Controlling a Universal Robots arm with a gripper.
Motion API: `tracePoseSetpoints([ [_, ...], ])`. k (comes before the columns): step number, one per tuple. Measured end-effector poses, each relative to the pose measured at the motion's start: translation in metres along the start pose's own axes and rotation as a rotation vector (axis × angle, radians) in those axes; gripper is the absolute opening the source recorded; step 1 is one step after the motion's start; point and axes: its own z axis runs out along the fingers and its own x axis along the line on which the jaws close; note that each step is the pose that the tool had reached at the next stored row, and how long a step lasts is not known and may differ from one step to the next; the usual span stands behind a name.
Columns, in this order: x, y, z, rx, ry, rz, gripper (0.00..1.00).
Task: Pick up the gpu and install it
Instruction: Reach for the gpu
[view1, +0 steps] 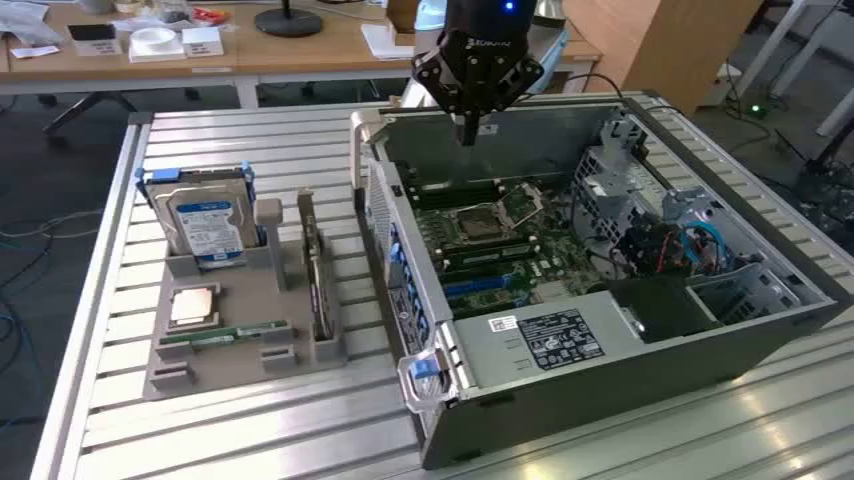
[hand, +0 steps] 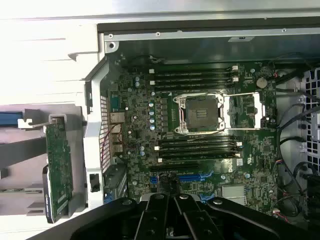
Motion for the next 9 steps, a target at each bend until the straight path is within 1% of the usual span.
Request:
tracePoseSetpoints([
  [9, 0.0, 0.0, 0.0, 0.0, 0.0, 0.0, 0.11],
])
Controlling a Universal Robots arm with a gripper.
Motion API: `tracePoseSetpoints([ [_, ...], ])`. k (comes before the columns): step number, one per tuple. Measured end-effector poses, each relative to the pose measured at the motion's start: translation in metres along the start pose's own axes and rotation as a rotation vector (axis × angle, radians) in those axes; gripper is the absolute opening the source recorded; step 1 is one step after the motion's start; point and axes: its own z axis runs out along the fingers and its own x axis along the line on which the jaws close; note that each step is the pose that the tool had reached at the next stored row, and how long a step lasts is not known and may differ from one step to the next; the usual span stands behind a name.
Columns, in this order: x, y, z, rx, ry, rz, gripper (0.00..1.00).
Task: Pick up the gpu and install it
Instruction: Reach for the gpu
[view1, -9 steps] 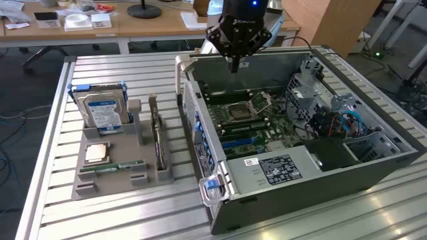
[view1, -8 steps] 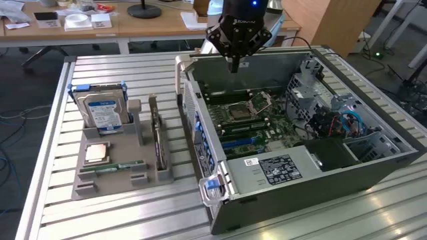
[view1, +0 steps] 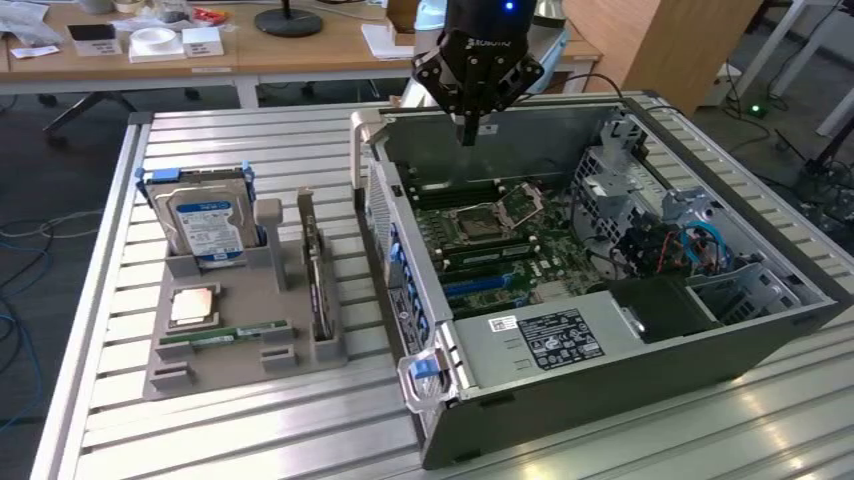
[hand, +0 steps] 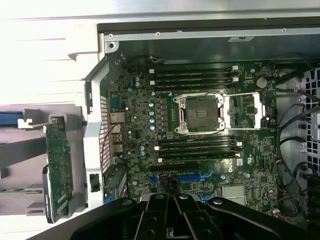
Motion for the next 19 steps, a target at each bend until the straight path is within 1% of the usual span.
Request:
tracePoseSetpoints([
  [6, 0.003, -0.0002, 0.0, 0.0, 0.0, 0.0, 0.11],
  [19, 0.021, -0.0012, 0.0, -0.0001, 0.0, 0.0, 0.11],
])
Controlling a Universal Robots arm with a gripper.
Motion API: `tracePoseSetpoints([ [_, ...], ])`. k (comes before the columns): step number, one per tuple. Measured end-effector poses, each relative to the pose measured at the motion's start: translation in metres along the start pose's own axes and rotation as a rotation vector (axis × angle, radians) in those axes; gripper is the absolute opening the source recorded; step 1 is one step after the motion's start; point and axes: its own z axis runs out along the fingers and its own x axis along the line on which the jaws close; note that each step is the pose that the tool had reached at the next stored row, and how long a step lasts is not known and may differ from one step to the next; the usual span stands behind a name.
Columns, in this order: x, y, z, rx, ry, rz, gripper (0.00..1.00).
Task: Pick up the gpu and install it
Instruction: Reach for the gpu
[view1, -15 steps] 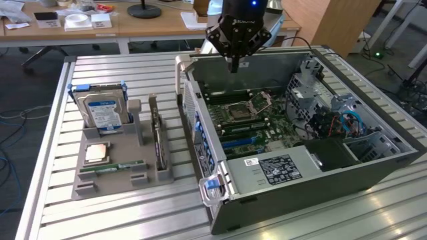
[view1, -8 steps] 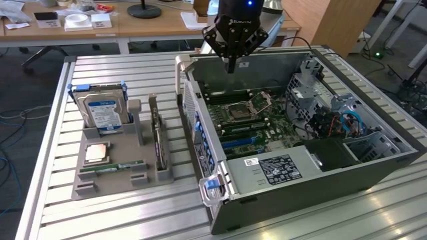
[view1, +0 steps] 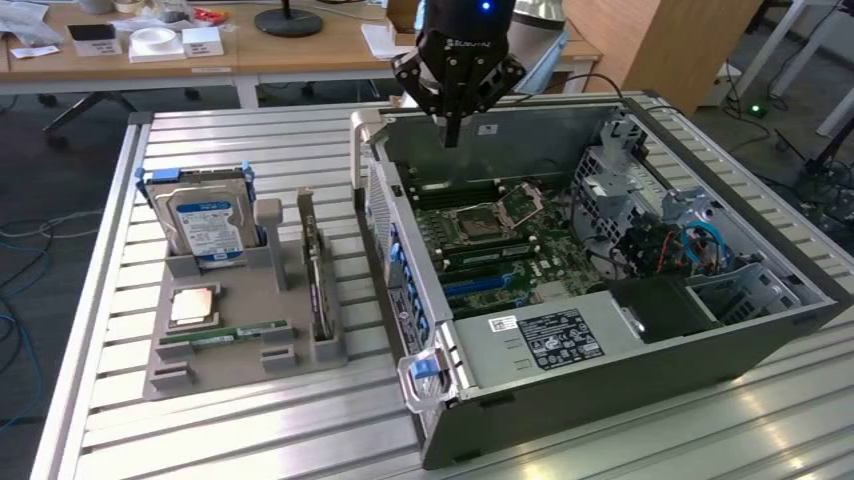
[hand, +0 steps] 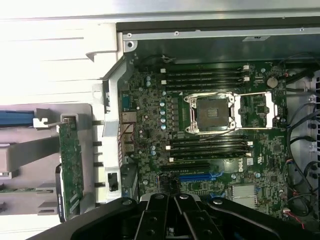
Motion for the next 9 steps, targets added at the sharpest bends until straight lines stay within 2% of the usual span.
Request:
tracePoseSetpoints([
  [9, 0.0111, 0.0001, -0.0001, 0.0, -0.0001, 0.0, 0.11],
])
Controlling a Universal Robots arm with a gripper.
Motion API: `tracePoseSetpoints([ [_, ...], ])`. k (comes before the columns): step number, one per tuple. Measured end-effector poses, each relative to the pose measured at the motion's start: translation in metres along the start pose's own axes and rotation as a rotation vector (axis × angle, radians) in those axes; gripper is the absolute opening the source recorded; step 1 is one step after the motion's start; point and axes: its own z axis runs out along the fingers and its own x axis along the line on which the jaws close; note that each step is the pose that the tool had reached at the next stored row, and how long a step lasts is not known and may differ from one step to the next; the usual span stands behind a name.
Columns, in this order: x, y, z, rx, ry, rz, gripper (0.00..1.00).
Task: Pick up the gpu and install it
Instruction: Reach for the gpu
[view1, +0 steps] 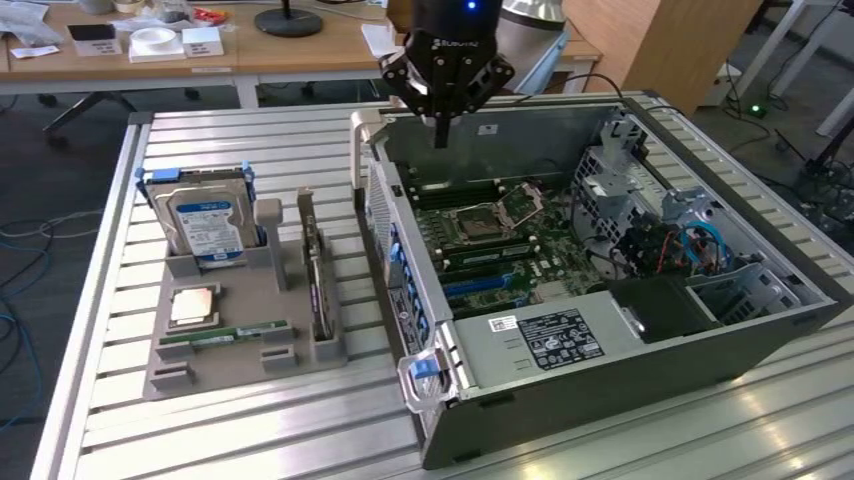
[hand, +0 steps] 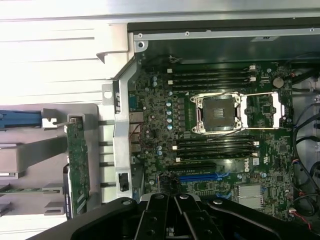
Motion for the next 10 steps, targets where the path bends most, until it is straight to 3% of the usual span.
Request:
tracePoseSetpoints([
  [10, 0.011, 0.0002, -0.0002, 0.0001, 0.0, 0.001, 0.11],
])
